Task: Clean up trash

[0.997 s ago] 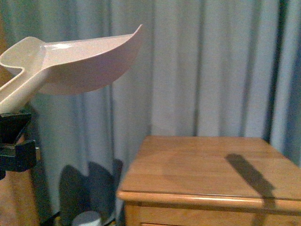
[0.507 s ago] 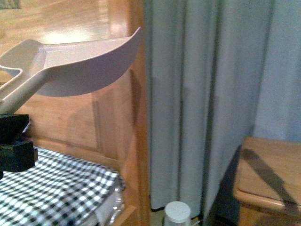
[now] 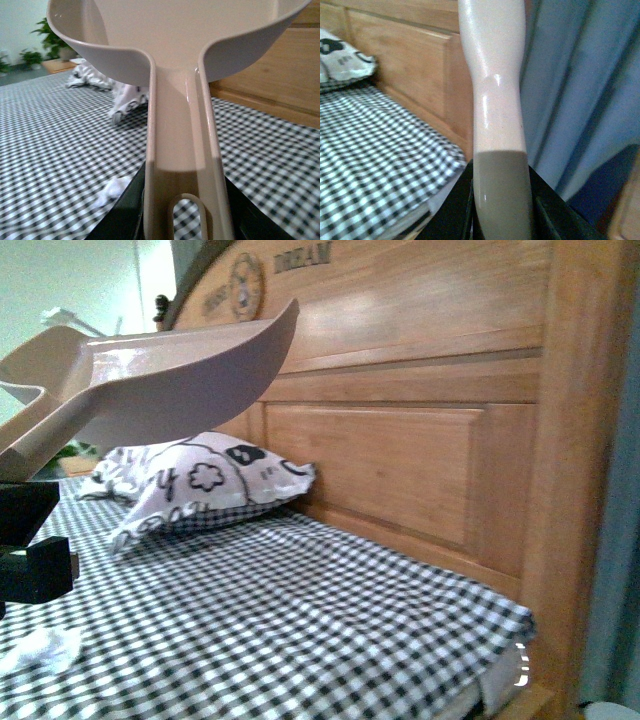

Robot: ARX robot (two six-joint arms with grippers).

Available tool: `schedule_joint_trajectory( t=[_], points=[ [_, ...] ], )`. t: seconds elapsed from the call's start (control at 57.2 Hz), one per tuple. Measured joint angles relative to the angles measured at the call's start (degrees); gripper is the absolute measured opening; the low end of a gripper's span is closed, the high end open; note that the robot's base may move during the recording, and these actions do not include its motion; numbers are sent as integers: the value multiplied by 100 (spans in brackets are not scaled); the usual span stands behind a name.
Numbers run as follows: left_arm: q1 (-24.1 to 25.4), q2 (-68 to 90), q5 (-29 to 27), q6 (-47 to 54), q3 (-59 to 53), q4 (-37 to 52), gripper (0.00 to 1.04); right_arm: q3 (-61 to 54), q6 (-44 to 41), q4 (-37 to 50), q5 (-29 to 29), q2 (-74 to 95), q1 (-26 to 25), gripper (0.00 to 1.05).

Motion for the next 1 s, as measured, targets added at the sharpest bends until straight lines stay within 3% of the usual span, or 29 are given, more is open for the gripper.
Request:
schedule_joint_trajectory(
  t=[0.682,0.77,0.84,0.997],
  points=[
    [-2,-31,35,-42,-2,-13,26,-2,0,0,15,7,11,21],
    [87,-33,-251,-358,354,-1106,26,0,0,0,13,7,11,21],
    [573,385,188,-273,1010,-2002,26,-2,0,0,15,7,11,21],
    [1467,1331,1270,459,2015,-2483,26,-2,0,0,13,7,11,21]
  ],
)
